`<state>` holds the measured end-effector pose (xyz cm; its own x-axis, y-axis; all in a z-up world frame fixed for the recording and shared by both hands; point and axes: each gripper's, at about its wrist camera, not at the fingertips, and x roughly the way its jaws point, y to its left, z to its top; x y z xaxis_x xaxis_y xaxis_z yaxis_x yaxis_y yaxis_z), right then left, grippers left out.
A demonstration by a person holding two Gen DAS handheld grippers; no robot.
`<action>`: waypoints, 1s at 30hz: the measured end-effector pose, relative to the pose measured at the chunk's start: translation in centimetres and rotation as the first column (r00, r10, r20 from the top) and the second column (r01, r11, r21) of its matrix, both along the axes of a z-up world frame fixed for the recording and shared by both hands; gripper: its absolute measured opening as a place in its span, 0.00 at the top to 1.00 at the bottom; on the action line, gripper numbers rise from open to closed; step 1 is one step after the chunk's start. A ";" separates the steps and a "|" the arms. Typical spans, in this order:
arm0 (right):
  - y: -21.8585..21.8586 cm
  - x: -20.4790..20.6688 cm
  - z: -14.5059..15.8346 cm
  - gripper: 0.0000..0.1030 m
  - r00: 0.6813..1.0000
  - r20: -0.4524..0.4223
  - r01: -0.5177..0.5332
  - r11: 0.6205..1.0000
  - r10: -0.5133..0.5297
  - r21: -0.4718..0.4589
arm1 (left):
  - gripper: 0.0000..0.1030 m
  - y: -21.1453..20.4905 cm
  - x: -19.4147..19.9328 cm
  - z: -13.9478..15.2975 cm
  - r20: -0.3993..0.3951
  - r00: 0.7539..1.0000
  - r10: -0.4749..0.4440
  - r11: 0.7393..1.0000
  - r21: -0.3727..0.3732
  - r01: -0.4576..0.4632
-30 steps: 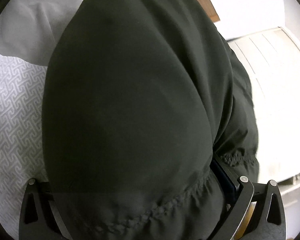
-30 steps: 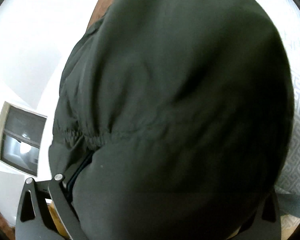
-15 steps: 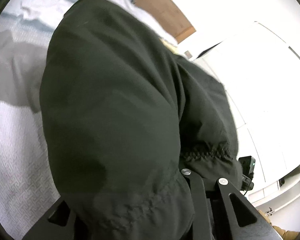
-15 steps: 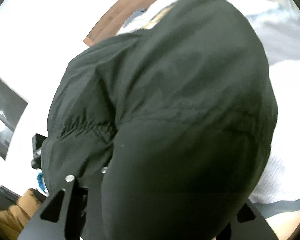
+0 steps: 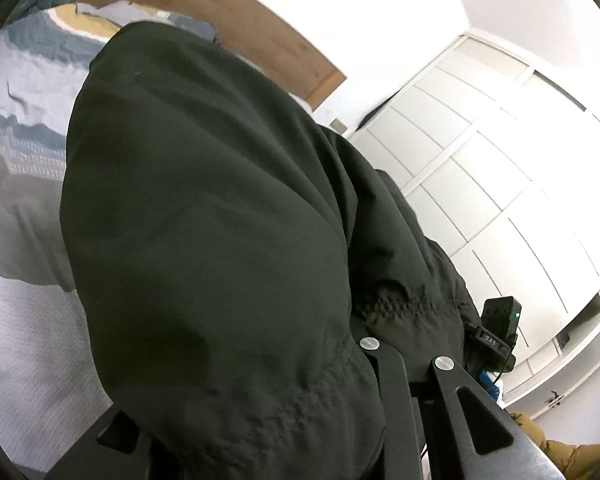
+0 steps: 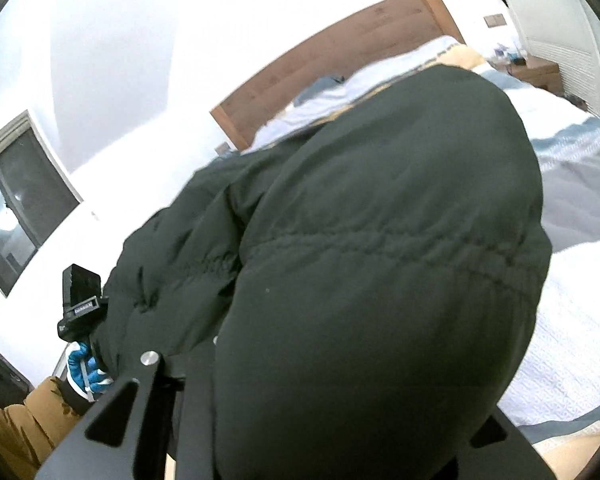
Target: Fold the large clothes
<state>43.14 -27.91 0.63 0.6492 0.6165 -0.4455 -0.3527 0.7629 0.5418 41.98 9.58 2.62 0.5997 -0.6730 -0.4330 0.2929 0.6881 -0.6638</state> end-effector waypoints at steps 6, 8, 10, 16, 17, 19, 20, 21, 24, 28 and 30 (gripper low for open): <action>-0.6 -1.0 2.4 0.76 0.999 0.031 -0.031 0.999 0.030 0.030 | 0.81 1.8 -4.1 1.7 0.045 0.999 0.006 1.000 -0.004 -0.006; -0.6 -1.7 2.2 0.76 0.999 0.029 -0.039 0.998 0.038 0.045 | 0.81 2.1 -5.3 1.4 0.043 0.999 0.007 1.000 -0.012 -0.007; -0.7 -1.9 1.7 0.76 0.999 0.022 -0.046 0.998 0.045 0.045 | 0.81 1.8 -4.9 0.8 0.032 0.999 0.011 1.000 0.008 -0.012; -1.5 -1.0 -2.4 0.76 0.998 -0.067 -0.016 0.999 0.018 0.036 | 0.80 3.1 -4.1 -3.8 -0.084 0.995 0.044 0.995 0.089 -0.037; -1.7 -1.0 -3.0 0.76 0.996 -0.085 -0.007 1.000 0.009 0.028 | 0.77 3.2 -4.0 -4.5 -0.103 0.993 0.052 0.993 0.108 -0.041; -2.2 -1.2 -3.7 0.73 0.994 -0.108 0.009 1.000 -0.008 0.010 | 0.69 3.6 -3.8 -5.4 -0.140 0.988 0.070 0.987 0.152 -0.049; -2.5 -1.2 -4.0 0.71 0.992 -0.122 0.017 1.000 -0.017 0.000 | 0.62 3.8 -4.1 -5.5 -0.151 0.985 0.079 0.984 0.172 -0.053; -2.5 -1.4 -4.1 0.65 0.991 -0.133 0.021 1.000 -0.023 -0.014 | 0.52 4.2 -4.6 -5.4 -0.166 0.981 0.095 0.979 0.195 -0.061; -2.9 -1.1 -4.8 0.47 0.983 -0.172 0.051 0.995 -0.066 -0.089 | 0.29 5.5 -5.4 -6.2 -0.195 0.973 0.126 0.969 0.235 -0.078; -4.6 -1.8 -5.4 0.26 0.967 -0.199 0.135 0.984 -0.157 -0.120 | 0.10 8.1 -6.0 -4.9 -0.185 0.961 0.205 0.959 0.236 -0.159; -5.5 -2.4 -5.4 0.24 0.961 -0.212 0.157 0.982 -0.177 -0.107 | 0.07 9.2 -7.1 -4.0 -0.165 0.951 0.261 0.945 0.246 -0.217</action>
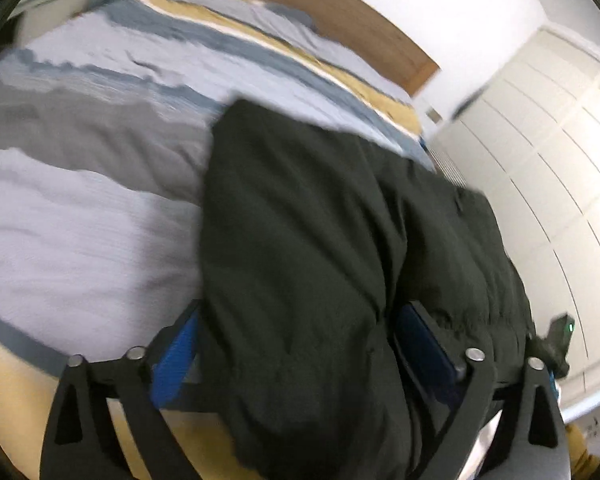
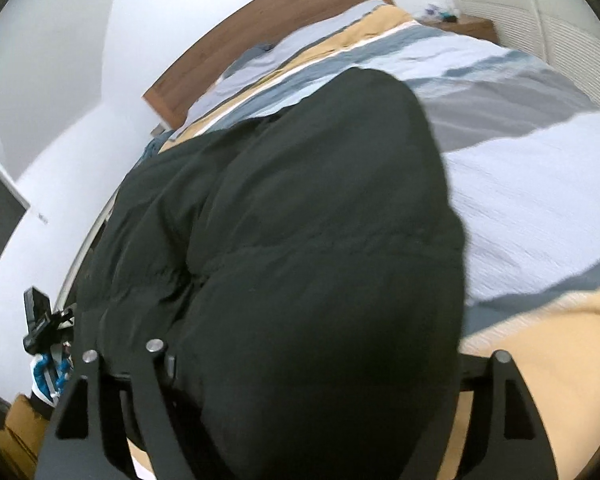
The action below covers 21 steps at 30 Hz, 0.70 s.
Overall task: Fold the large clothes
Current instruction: 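Withdraw both open grippers from the coat bundle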
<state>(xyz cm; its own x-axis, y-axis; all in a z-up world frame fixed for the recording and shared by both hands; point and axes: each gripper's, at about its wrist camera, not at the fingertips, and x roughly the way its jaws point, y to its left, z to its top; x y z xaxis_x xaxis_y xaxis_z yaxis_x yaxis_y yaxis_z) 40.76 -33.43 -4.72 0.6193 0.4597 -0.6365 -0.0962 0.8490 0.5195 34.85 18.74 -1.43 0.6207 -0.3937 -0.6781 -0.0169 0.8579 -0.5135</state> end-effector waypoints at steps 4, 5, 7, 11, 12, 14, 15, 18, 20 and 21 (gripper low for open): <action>-2.0 -1.9 0.6 0.18 0.998 -0.003 0.069 0.997 -0.069 -0.040 | 0.06 1.3 -2.6 1.9 -0.003 0.998 0.055 0.997 0.051 -0.055; -2.5 -2.5 1.0 0.18 0.996 0.006 0.094 0.995 -0.094 -0.039 | 0.05 1.5 -3.6 2.4 -0.004 0.998 0.061 0.996 0.061 -0.061; -4.1 -4.0 2.2 0.17 0.987 0.026 0.160 0.986 -0.159 -0.052 | 0.05 1.8 -5.6 3.1 -0.002 0.997 0.076 0.995 0.069 -0.076; -5.8 -7.1 4.1 0.17 0.975 0.039 0.222 0.970 -0.219 -0.101 | 0.03 0.9 -8.6 4.5 0.014 0.996 0.092 0.992 0.088 -0.093; -5.7 -8.0 4.7 0.17 0.975 0.046 0.223 0.967 -0.218 -0.120 | 0.02 0.1 -10.2 4.8 0.021 0.996 0.091 0.991 0.094 -0.093; -5.1 -10.0 5.7 0.17 0.975 0.060 0.221 0.965 -0.214 -0.144 | 0.02 -0.7 -11.7 5.2 0.028 0.995 0.095 0.991 0.096 -0.097; -4.5 -11.2 6.2 0.17 0.977 0.062 0.211 0.965 -0.204 -0.156 | 0.02 -1.4 -13.0 5.6 0.041 0.994 0.101 0.990 0.090 -0.105; -2.3 -14.0 7.0 0.17 0.984 0.068 0.175 0.968 -0.165 -0.178 | 0.01 -3.2 -15.7 6.5 0.067 0.990 0.126 0.986 0.099 -0.133; -0.5 -16.3 7.4 0.17 0.987 0.081 0.154 0.973 -0.141 -0.175 | 0.01 -4.7 -17.7 7.1 0.090 0.986 0.144 0.978 0.137 -0.155; 0.4 -17.5 7.5 0.17 0.987 0.087 0.147 0.974 -0.133 -0.174 | 0.01 -5.5 -18.9 7.4 0.102 0.984 0.148 0.974 0.156 -0.163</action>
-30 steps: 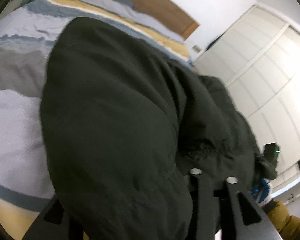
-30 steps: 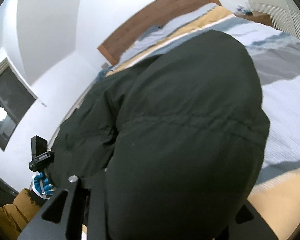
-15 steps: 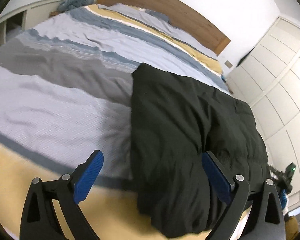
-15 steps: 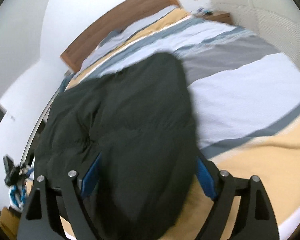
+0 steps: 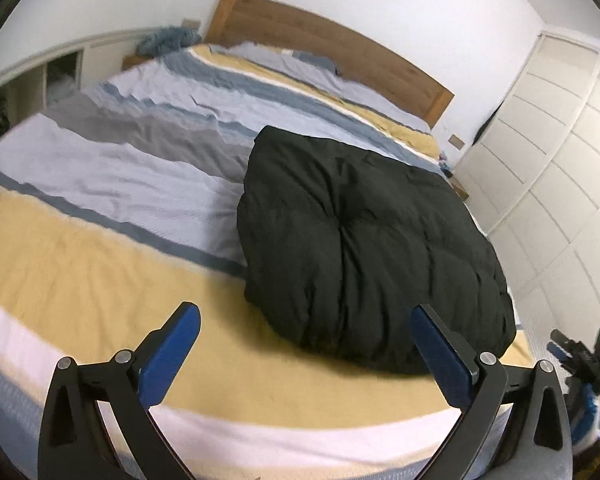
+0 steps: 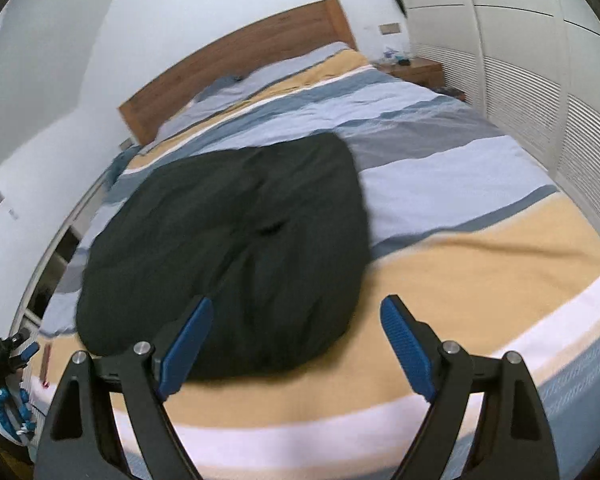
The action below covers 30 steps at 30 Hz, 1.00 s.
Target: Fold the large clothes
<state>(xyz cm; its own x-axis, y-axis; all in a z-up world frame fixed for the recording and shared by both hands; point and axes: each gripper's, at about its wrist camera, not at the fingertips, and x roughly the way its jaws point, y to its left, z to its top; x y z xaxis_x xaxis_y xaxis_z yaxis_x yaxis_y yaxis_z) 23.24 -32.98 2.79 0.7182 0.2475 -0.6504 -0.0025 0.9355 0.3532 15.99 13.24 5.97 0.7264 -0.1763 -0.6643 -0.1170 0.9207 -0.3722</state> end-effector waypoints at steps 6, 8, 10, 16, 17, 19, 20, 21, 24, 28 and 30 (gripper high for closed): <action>5.8 -5.6 0.3 0.16 0.998 0.028 -0.046 0.994 0.049 -0.095 | 0.01 -5.3 -5.0 1.0 0.025 0.999 0.021 0.984 0.175 -0.025; 7.5 -7.7 0.2 0.16 0.997 0.044 -0.060 0.989 0.067 -0.137 | 0.01 -6.7 -6.2 0.9 0.034 0.999 0.031 0.979 0.202 -0.037; 8.9 -9.5 0.1 0.16 0.996 0.058 -0.063 0.982 0.075 -0.177 | 0.01 -7.7 -7.4 0.9 0.034 0.999 0.040 0.977 0.209 -0.046; 12.0 -14.2 -0.2 0.16 0.993 0.106 -0.029 0.972 0.055 -0.232 | 0.01 -10.5 -10.8 0.8 0.055 0.996 0.068 0.958 0.274 -0.081; 12.4 -14.7 -0.1 0.16 0.992 0.113 -0.027 0.971 0.056 -0.238 | 0.01 -10.8 -11.1 0.8 0.058 0.996 0.069 0.958 0.276 -0.083; 12.9 -15.8 0.3 0.16 0.989 0.135 -0.020 0.968 0.055 -0.251 | 0.01 -11.4 -12.0 0.8 0.074 0.994 0.084 0.947 0.303 -0.102; 13.1 -16.3 0.5 0.16 0.988 0.144 -0.014 0.967 0.052 -0.256 | 0.01 -11.7 -12.3 0.8 0.080 0.993 0.089 0.941 0.319 -0.110; 13.3 -16.7 0.7 0.16 0.987 0.152 -0.011 0.967 0.051 -0.256 | 0.01 -12.1 -12.7 0.7 0.082 0.992 0.095 0.934 0.337 -0.117; 13.8 -17.8 0.9 0.16 0.984 0.168 -0.006 0.963 0.053 -0.268 | 0.01 -12.7 -13.1 0.5 0.073 0.992 0.101 0.927 0.355 -0.120; 14.1 -18.5 0.9 0.16 0.984 0.168 -0.005 0.962 0.053 -0.272 | 0.01 -13.8 -13.6 0.6 0.078 0.994 0.082 0.923 0.371 -0.105; 14.2 -18.8 0.9 0.16 0.984 0.171 -0.006 0.962 0.055 -0.274 | 0.01 -14.3 -13.9 0.7 0.090 0.993 0.077 0.921 0.376 -0.105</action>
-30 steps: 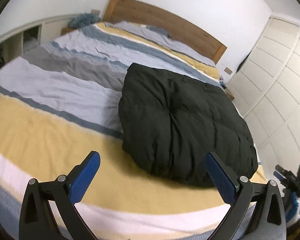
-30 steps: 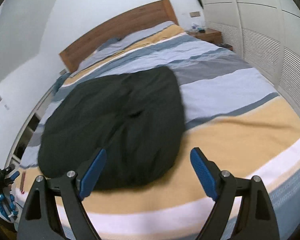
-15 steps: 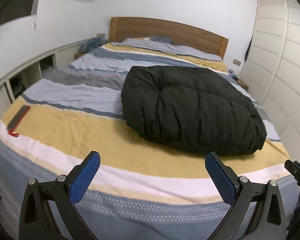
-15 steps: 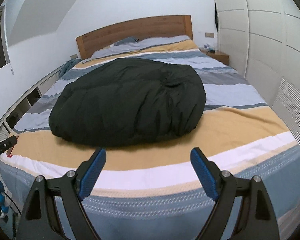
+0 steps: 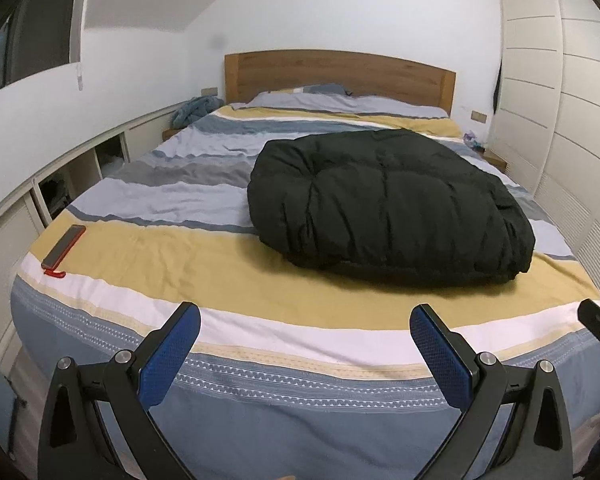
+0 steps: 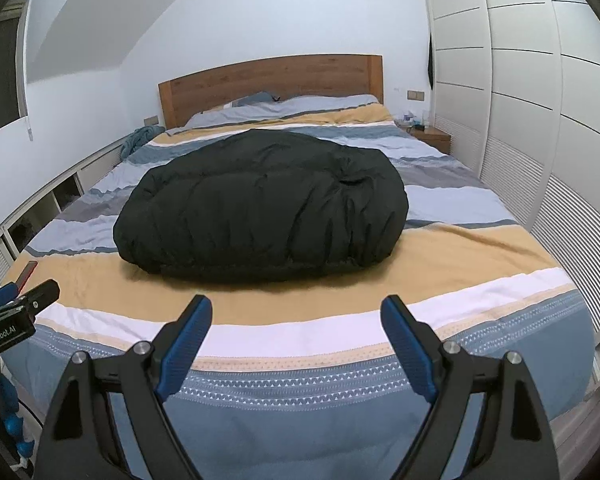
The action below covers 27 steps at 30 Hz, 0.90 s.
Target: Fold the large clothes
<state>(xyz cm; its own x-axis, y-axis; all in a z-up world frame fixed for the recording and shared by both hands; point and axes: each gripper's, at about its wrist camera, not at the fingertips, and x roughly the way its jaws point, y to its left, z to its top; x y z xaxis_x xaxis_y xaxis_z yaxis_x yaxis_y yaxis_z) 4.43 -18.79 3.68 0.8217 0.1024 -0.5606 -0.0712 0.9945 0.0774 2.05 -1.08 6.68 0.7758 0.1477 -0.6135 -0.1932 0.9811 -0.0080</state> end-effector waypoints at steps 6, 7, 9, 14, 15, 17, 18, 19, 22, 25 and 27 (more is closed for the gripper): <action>-0.5 -0.3 -0.6 0.16 1.000 0.015 0.010 1.000 -0.010 -0.006 | 0.01 -1.3 0.0 -0.4 0.005 1.000 -0.018 1.000 0.021 0.018; -0.6 -0.1 -0.7 0.16 1.000 0.014 0.012 1.000 -0.012 -0.008 | 0.01 -1.5 0.1 -0.5 0.005 1.000 -0.020 0.999 0.028 0.020; -0.7 0.1 -1.1 0.16 1.000 0.012 0.016 1.000 -0.016 -0.007 | 0.01 -1.7 0.2 -0.7 0.004 1.000 -0.021 0.999 0.029 0.021; -1.0 0.9 -2.3 0.16 0.999 -0.012 0.031 0.999 -0.031 -0.014 | 0.01 -1.8 0.8 -1.4 -0.005 1.000 -0.029 0.999 0.019 0.029; -1.1 1.2 -2.5 0.16 0.999 -0.019 0.033 0.999 -0.033 -0.016 | 0.01 -1.8 0.9 -1.5 -0.007 0.999 -0.031 0.999 0.018 0.031; -1.3 1.6 -3.1 0.16 0.999 -0.035 0.041 0.999 -0.042 -0.018 | 0.00 -1.8 1.2 -1.9 -0.013 0.999 -0.037 0.999 0.016 0.037; -1.4 1.8 -3.4 0.16 0.998 -0.042 0.045 0.999 -0.046 -0.020 | 0.00 -1.7 1.3 -2.1 -0.016 0.999 -0.038 0.999 0.015 0.038; -1.4 2.0 -3.7 0.16 0.997 -0.050 0.050 0.998 -0.051 -0.024 | 0.00 -1.6 1.5 -2.2 -0.019 0.999 -0.040 0.999 0.011 0.040; -1.6 2.5 -4.2 0.16 0.996 -0.065 0.062 0.998 -0.064 -0.030 | 0.01 -1.3 1.9 -2.6 -0.021 0.999 -0.041 0.999 0.003 0.041; -1.8 2.9 -4.6 0.16 0.994 -0.079 0.073 0.997 -0.076 -0.037 | 0.00 -1.1 2.2 -3.0 -0.022 0.999 -0.043 0.999 -0.002 0.043; -1.8 3.0 -4.8 0.16 0.993 -0.085 0.078 0.996 -0.081 -0.041 | 0.01 -0.9 2.2 -3.2 -0.024 0.999 -0.043 0.999 -0.005 0.043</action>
